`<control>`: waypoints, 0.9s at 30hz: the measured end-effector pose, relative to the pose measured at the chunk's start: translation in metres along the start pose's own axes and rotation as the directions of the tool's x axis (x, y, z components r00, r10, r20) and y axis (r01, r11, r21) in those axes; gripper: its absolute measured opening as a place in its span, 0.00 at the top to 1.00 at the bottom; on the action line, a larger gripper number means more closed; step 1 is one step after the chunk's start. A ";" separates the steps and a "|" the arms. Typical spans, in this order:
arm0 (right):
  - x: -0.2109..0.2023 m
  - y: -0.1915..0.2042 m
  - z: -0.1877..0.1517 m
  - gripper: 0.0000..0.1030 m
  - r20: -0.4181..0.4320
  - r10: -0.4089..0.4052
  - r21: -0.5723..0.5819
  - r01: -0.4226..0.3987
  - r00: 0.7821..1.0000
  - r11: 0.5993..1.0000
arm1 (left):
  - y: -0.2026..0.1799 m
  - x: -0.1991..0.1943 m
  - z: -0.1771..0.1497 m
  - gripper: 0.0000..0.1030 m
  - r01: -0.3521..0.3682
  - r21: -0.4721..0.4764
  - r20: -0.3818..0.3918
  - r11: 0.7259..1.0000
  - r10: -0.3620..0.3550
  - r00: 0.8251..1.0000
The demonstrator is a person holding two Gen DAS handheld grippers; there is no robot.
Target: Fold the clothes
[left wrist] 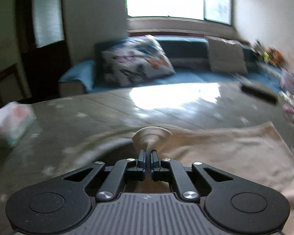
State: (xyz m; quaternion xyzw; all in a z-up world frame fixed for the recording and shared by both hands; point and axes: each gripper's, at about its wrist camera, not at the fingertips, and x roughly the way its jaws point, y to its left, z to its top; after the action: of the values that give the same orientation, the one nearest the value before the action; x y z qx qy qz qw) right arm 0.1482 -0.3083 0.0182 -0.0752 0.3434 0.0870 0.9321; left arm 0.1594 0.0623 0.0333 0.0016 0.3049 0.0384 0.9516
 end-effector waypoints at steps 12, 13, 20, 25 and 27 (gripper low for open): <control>-0.023 0.091 -0.013 0.34 -0.050 0.307 -0.236 -0.310 0.950 0.921 | 0.102 -0.077 -0.046 0.95 -0.188 -0.105 -0.012 0.977 0.188 0.982; -0.025 0.100 -0.016 0.34 -0.058 0.326 -0.261 -0.330 0.943 0.907 | 0.106 -0.076 -0.052 0.95 -0.197 -0.110 -0.030 0.974 0.194 0.980; -0.035 0.150 -0.041 0.34 -0.149 0.423 -0.386 -0.447 0.894 0.807 | 0.117 -0.065 -0.081 0.91 -0.263 -0.099 -0.117 0.960 0.251 0.961; -0.042 0.160 -0.055 0.34 -0.215 0.459 -0.417 -0.506 0.862 0.755 | 0.127 -0.060 -0.088 0.86 -0.351 -0.068 -0.169 0.934 0.335 0.927; -0.046 0.160 -0.057 0.34 -0.225 0.470 -0.424 -0.520 0.853 0.741 | 0.134 -0.060 -0.086 0.86 -0.383 -0.073 -0.175 0.921 0.366 0.914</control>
State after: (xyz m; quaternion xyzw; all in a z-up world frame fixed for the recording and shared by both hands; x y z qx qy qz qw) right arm 0.0440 -0.1694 -0.0081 -0.2091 0.3670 0.4082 0.8093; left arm 0.0511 0.1894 0.0012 0.0066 0.3708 0.2363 0.8981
